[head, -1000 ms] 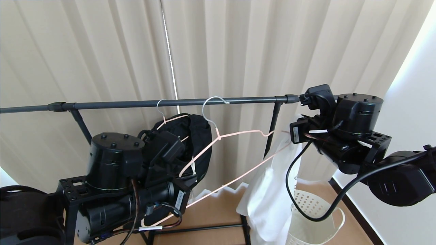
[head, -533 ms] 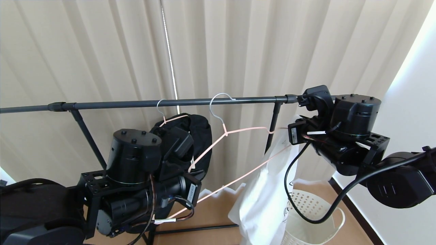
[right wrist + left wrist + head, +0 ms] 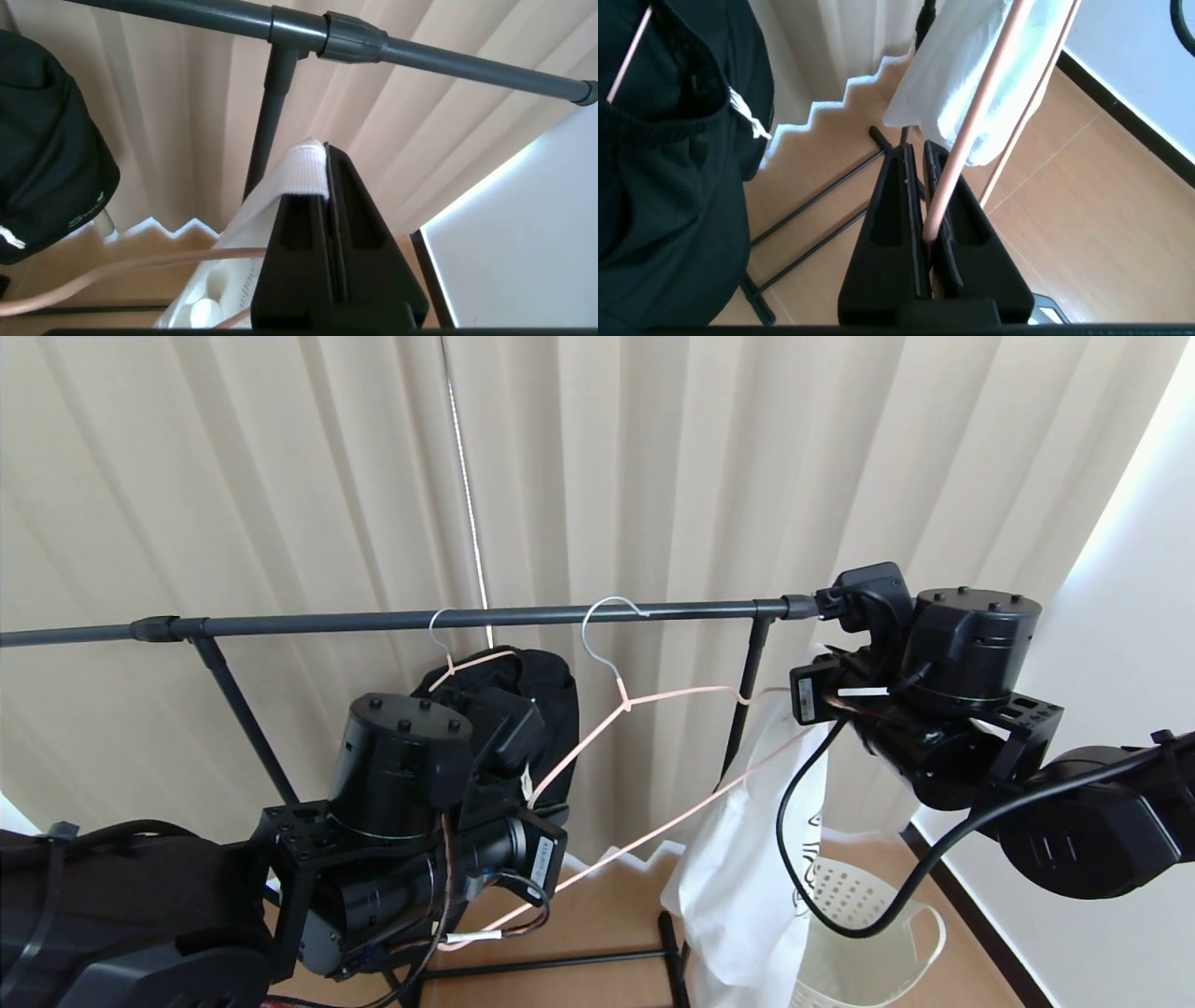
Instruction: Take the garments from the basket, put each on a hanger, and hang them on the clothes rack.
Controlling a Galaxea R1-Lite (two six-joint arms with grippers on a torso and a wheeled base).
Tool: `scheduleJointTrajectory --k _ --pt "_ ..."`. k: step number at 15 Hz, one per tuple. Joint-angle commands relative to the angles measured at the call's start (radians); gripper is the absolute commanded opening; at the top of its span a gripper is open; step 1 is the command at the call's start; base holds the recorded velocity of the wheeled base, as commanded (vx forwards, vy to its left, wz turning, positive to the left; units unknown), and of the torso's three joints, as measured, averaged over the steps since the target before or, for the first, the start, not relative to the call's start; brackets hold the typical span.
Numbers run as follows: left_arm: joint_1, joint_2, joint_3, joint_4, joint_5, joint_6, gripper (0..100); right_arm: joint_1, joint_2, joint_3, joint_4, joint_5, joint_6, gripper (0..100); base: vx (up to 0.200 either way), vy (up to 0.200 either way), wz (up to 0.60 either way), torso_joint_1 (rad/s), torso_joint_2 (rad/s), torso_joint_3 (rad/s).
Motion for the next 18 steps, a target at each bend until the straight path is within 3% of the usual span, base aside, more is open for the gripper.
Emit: scheduleJointTrajectory --k 1,18 --pt "0.000 -0.006 0.002 -0.002 0.000 0.000 0 -0.002 0.003 -0.002 0.000 0.000 -0.001 0 0.000 0.000 0.00 0.000 0.00 0.000" --pt "-0.003 0.024 -0.041 -0.002 0.011 -0.008 0 -0.019 0.017 -0.010 0.000 -0.012 0.001 0 0.000 0.000 0.00 0.000 0.00 0.000"
